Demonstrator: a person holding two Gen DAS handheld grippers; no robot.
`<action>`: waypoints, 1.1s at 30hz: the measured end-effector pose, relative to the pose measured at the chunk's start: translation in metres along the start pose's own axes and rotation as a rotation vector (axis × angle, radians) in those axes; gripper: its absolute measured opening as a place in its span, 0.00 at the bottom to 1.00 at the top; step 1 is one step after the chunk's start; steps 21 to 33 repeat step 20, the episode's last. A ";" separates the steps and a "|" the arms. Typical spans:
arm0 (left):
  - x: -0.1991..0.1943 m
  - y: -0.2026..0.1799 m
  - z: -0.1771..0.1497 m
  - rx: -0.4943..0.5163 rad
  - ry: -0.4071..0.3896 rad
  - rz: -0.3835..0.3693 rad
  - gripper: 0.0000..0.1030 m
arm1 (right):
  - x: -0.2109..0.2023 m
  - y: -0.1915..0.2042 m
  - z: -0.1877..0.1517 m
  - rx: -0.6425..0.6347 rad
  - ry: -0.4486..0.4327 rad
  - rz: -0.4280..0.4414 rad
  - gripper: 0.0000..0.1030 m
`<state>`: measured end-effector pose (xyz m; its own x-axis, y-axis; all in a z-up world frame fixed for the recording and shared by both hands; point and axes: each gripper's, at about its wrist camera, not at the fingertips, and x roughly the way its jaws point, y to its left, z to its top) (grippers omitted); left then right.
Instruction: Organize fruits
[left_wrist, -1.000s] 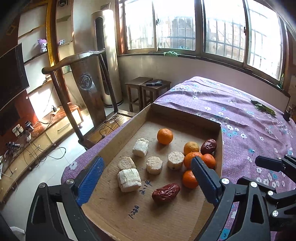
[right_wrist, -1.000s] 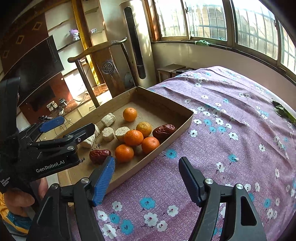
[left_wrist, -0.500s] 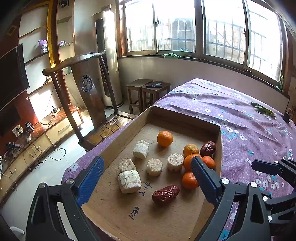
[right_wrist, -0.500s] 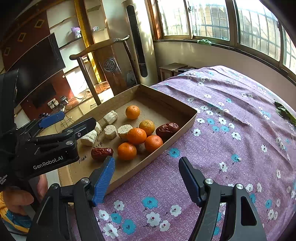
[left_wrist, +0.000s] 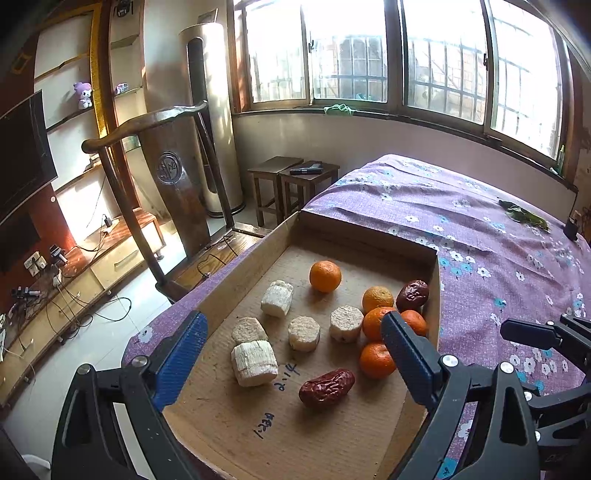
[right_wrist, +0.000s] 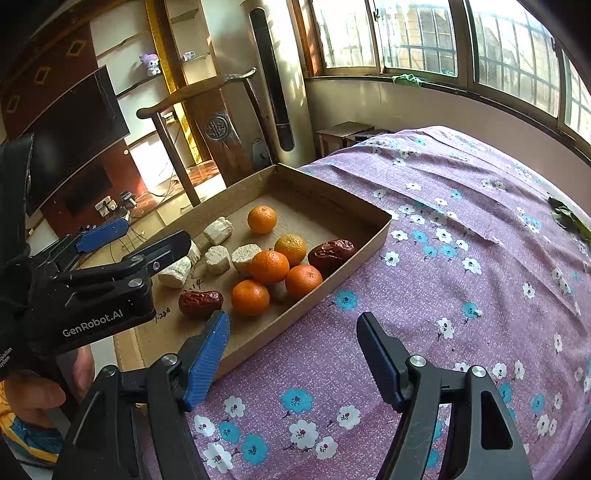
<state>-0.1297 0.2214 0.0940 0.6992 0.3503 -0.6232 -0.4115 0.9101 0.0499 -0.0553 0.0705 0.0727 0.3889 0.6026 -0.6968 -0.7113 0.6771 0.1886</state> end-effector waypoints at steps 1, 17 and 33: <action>0.000 0.000 0.000 0.000 0.000 0.001 0.92 | 0.000 0.000 0.000 0.001 -0.002 0.001 0.74; 0.002 -0.005 0.001 0.018 -0.011 -0.003 0.92 | 0.001 -0.001 -0.003 0.008 0.011 0.004 0.74; 0.001 -0.011 0.003 0.028 -0.011 -0.013 0.92 | -0.004 -0.006 -0.003 0.015 0.005 -0.007 0.74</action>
